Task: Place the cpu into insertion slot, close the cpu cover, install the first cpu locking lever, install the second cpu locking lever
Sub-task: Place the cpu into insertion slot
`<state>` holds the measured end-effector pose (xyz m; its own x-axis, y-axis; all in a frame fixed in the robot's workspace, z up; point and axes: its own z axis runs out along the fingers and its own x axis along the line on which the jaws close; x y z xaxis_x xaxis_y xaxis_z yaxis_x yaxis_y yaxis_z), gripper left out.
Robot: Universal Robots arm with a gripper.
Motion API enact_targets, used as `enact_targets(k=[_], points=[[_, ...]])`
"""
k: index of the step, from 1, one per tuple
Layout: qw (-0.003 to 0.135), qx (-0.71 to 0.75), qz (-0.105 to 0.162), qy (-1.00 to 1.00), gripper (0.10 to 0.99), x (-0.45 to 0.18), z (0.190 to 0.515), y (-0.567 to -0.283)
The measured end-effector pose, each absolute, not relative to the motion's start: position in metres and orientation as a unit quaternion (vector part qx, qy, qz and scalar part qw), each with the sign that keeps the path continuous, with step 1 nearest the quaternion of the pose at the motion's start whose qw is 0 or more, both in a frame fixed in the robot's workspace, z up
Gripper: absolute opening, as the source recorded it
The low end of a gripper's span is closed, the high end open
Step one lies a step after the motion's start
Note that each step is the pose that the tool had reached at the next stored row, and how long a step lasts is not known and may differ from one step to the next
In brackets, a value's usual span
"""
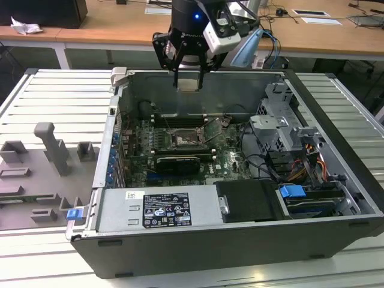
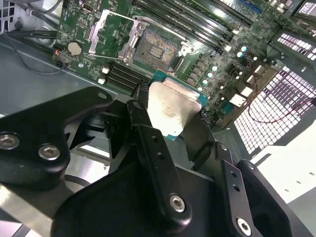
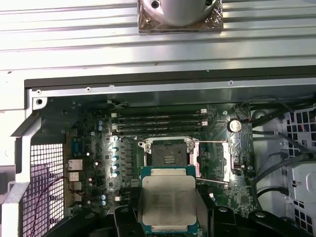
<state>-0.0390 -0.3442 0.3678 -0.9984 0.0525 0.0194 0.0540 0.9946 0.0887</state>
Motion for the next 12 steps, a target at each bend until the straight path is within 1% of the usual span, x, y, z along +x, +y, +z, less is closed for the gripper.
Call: enact_targets(k=[12], points=[[0.006,-0.088,-0.044,-0.995,0.525,-0.0390,0.3663,-0.3442]])
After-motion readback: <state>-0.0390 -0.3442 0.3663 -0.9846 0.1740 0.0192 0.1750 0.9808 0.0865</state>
